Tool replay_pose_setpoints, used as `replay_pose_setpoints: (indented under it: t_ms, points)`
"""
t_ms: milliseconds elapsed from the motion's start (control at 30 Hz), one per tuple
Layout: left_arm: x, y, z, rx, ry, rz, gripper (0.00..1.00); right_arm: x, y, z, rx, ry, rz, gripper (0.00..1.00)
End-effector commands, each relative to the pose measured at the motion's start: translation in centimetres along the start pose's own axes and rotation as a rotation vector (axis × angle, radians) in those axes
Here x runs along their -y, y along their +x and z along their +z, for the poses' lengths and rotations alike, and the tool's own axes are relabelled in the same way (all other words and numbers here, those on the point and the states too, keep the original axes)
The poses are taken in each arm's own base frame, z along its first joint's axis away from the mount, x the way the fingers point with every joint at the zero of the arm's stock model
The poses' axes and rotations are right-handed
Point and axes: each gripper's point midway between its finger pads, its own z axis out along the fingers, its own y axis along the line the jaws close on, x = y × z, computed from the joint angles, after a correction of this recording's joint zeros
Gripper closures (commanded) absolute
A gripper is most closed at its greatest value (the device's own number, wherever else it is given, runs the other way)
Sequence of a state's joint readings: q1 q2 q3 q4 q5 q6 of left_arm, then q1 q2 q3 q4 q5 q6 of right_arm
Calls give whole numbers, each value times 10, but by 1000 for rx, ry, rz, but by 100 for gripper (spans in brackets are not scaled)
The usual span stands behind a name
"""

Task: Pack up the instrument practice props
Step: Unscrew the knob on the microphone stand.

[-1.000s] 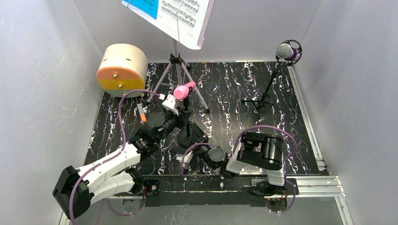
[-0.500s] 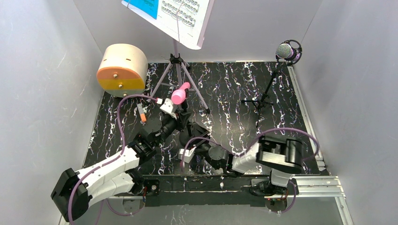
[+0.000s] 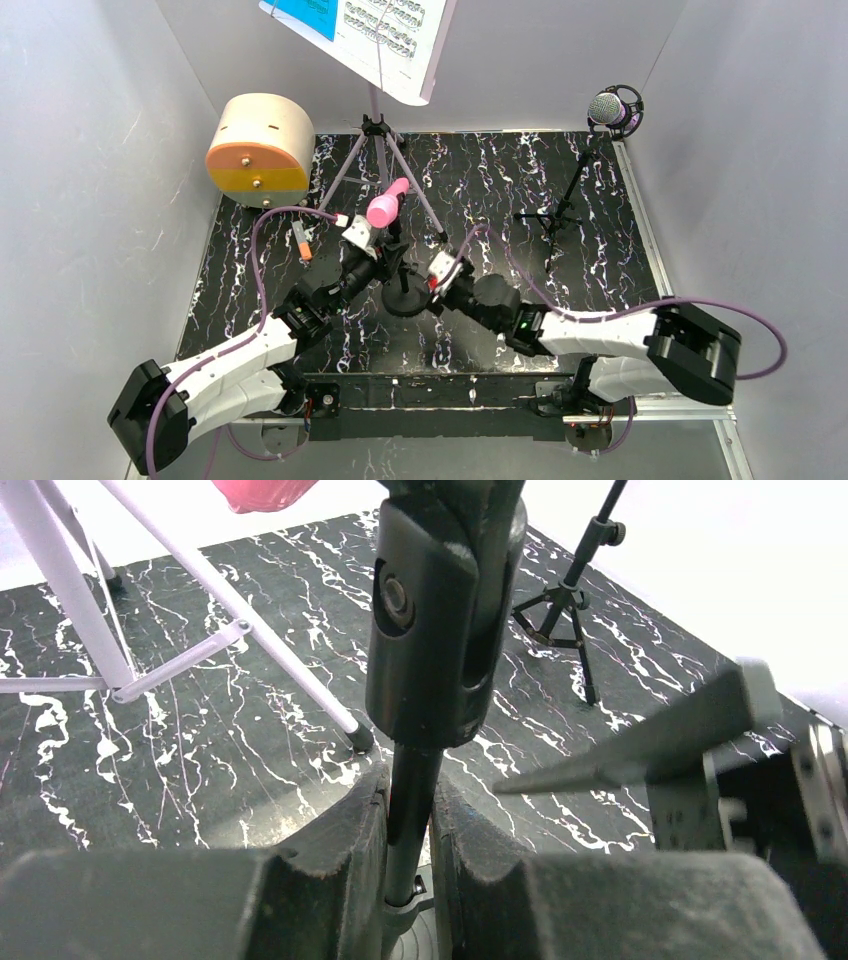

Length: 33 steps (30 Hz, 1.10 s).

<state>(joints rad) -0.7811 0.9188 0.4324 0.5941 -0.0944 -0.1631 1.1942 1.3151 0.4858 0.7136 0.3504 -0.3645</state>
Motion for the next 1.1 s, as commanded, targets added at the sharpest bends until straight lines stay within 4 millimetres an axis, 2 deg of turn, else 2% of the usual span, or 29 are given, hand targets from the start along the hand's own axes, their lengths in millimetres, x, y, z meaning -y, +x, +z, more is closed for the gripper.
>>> replay_pose_setpoints:
  t_ms: [0,100,233,367,633,1067]
  points:
    - [4,32,-5,-107,37,8,100,-8,-19,-13,69,-123,476,20]
    - [7,31,-7,-99,57,16,100,-1,-26,-16,83,-151,691,20]
    - [12,29,-6,-96,83,29,100,12,-21,-17,47,-182,990,23]
    - [18,28,-6,-101,121,29,100,13,-23,-18,50,-289,1187,26]
    - [24,30,-4,-111,148,25,100,7,-31,-8,52,-416,1258,31]
    - [32,29,-1,-113,190,19,100,13,-39,5,82,-461,1288,41]
